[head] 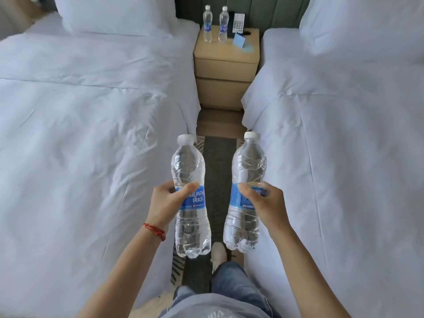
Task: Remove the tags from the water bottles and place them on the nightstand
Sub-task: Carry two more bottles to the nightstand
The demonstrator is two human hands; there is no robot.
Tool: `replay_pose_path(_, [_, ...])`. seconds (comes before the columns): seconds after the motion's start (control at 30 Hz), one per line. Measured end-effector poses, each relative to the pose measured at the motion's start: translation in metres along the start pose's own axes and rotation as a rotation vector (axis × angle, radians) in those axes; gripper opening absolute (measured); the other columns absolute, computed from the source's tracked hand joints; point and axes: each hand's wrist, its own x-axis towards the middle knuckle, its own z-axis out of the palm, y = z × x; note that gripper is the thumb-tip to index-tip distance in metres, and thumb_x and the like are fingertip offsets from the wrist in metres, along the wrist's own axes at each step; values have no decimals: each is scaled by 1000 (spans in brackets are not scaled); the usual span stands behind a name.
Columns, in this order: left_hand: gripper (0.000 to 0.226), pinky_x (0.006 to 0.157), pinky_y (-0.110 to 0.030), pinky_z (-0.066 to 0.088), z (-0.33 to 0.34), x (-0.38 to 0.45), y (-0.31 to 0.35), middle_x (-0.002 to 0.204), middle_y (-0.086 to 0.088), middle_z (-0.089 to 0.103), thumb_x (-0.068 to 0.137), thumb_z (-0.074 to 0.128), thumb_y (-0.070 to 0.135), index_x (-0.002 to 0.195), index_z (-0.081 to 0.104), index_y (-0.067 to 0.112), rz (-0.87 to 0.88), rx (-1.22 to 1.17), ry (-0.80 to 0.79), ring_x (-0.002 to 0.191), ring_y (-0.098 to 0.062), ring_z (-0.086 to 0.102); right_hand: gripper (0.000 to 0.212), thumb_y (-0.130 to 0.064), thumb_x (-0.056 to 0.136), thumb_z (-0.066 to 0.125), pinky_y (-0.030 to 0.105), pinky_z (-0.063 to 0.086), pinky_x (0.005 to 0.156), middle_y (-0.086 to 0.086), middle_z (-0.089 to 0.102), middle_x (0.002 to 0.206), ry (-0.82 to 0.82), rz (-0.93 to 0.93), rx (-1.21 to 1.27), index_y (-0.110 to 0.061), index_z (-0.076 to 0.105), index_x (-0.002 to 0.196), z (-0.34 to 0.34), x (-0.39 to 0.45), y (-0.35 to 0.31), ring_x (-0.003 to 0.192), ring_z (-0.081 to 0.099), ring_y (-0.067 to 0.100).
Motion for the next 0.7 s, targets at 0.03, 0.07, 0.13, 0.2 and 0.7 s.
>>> replay_pose_path(0.03, [14, 43, -8, 44, 6, 17, 9, 62, 7, 66, 76, 69, 28, 72, 65, 16, -2, -3, 7, 49, 0, 62, 19, -32, 74, 74, 8, 43, 43, -13, 64, 65, 7, 5, -1, -21, 60, 69, 1, 19, -8, 62, 64, -7])
replay_pose_path(0.07, [14, 43, -8, 43, 11, 33, 18, 58, 10, 65, 76, 69, 28, 71, 64, 16, 1, -11, 13, 49, 0, 62, 19, -34, 74, 73, 7, 43, 43, -13, 64, 68, 16, 6, -3, -22, 59, 70, 1, 38, -15, 64, 63, -10])
replay_pose_path(0.13, [13, 42, -8, 43, 20, 65, 33, 51, 15, 64, 76, 69, 27, 68, 63, 17, 11, -20, 19, 48, 1, 61, 19, -36, 74, 72, 7, 42, 42, -12, 63, 73, 26, 9, -14, -25, 58, 72, 1, 74, -29, 66, 62, -13])
replay_pose_path(0.2, [12, 43, -8, 44, 28, 95, 46, 51, 15, 65, 76, 69, 26, 69, 64, 18, 13, -36, 13, 50, 0, 62, 18, -36, 74, 72, 6, 42, 42, -12, 64, 74, 25, 10, -23, -26, 58, 72, 1, 107, -44, 66, 62, -14])
replay_pose_path(0.7, [15, 47, -9, 46, 63, 386, 139, 60, 9, 68, 76, 69, 27, 76, 67, 13, 71, -40, -77, 55, -4, 65, 16, -31, 74, 74, 10, 45, 48, -12, 68, 66, 55, 12, 26, -19, 65, 78, 65, 383, -110, 66, 67, 0])
